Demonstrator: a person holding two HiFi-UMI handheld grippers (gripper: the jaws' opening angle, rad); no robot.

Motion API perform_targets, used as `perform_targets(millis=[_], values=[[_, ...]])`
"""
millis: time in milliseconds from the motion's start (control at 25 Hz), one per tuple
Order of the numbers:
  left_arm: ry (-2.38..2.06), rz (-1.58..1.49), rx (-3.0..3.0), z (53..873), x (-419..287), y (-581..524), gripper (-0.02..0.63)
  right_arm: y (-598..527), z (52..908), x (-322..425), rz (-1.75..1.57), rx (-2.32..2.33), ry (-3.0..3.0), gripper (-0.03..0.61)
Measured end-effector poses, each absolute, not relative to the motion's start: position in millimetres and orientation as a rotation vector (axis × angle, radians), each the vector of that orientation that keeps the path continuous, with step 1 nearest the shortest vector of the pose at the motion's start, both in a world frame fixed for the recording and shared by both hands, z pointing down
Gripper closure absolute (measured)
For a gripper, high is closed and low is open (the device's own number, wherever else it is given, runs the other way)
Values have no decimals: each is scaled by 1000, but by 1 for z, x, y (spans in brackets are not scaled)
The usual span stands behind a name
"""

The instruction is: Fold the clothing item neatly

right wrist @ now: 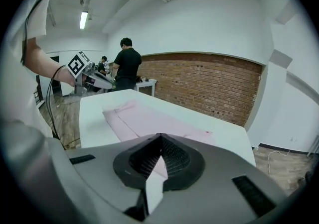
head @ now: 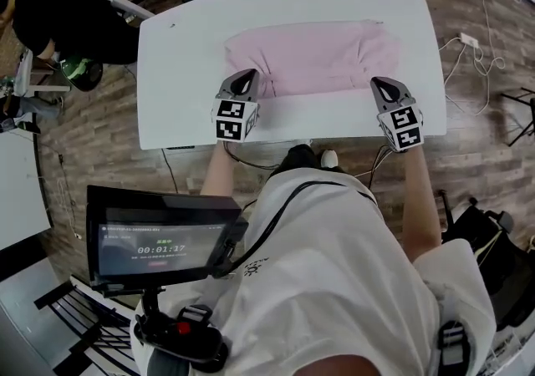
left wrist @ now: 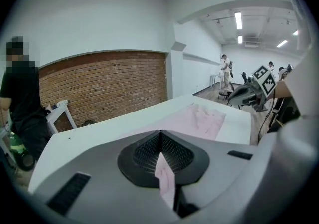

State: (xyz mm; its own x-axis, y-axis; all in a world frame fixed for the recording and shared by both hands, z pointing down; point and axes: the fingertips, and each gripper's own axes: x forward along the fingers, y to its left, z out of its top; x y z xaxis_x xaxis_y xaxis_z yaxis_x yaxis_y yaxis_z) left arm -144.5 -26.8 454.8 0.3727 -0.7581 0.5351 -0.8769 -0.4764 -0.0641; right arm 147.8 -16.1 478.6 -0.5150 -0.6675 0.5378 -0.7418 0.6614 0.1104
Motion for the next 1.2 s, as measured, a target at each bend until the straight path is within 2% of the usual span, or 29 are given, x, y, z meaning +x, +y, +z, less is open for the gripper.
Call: perform_targets(millis=[560,1200], values=[[-1536,532,2466,392,-74,91,612,86,415,161,148,1159,-2527,575],[-1533,437,2449,368,-87,138,612,115,393,159,96,1150,-2565,575]])
